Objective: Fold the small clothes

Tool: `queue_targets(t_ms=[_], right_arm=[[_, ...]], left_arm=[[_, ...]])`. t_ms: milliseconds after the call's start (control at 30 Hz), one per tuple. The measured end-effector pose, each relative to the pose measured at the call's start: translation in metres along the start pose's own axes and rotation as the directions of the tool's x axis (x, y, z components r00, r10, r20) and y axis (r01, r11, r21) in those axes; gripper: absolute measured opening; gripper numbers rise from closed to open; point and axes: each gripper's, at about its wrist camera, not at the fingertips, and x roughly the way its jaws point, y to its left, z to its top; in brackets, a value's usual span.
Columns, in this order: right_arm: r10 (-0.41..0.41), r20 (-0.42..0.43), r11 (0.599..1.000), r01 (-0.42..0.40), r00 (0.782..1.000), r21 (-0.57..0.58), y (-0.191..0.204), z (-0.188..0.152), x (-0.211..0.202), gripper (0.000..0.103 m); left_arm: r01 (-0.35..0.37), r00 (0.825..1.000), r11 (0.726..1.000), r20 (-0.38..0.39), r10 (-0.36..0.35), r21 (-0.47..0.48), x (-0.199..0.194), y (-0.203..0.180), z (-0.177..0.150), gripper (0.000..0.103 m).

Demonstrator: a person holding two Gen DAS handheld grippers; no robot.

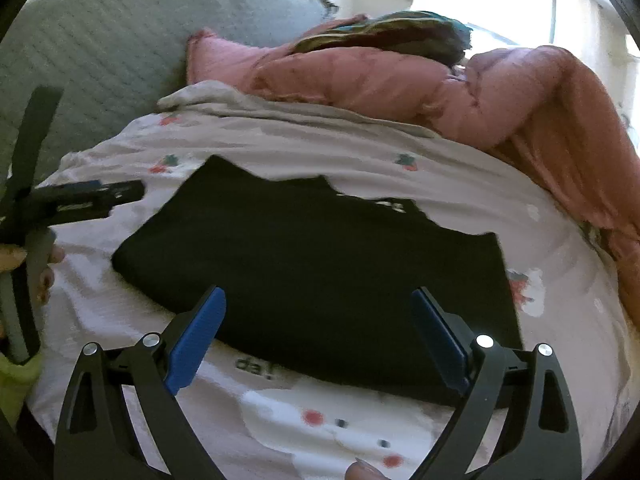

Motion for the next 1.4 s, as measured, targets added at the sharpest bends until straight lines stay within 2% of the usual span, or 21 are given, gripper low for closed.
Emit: queue_targets(t_ms=[500,833,1033,1333,1367,1400], right_arm=[[0.076,-0.100,0.970,-0.097,0.992,-0.223,0.081,-0.004,0.047,0.093],[-0.001,-0.116,0.915,-0.046,0.993,-0.401,0.121,-0.007,0.084,0.093],[-0.005,-0.107,0.906,-0.040,0.994,-0.422,0.126,0.000,0.097,0.093],[-0.037,-0.052,0.913,0.013,0.998,-0.407,0.129,0.011,0.106,0.092],[-0.035,-0.043,0.915,0.015,0.998,-0.402,0.128,0.011,0.104,0.091],[-0.028,-0.034,0.917,0.012,0.999,-0.399,0.127,0.011,0.102,0.083]], left_arm=[[-0.029,0.999,0.999,-0.028,0.028,-0.034,0.015,0.016,0.004,0.093],[-0.049,0.997,0.993,-0.062,0.042,-0.109,0.032,0.041,0.011,0.093],[-0.044,0.995,0.987,-0.095,0.029,-0.155,0.045,0.051,0.014,0.093],[-0.008,0.992,0.975,-0.126,-0.020,-0.222,0.055,0.061,0.013,0.093],[-0.002,0.992,0.974,-0.125,-0.027,-0.228,0.055,0.062,0.013,0.093],[0.011,0.992,0.971,-0.121,-0.041,-0.239,0.054,0.062,0.012,0.093]])
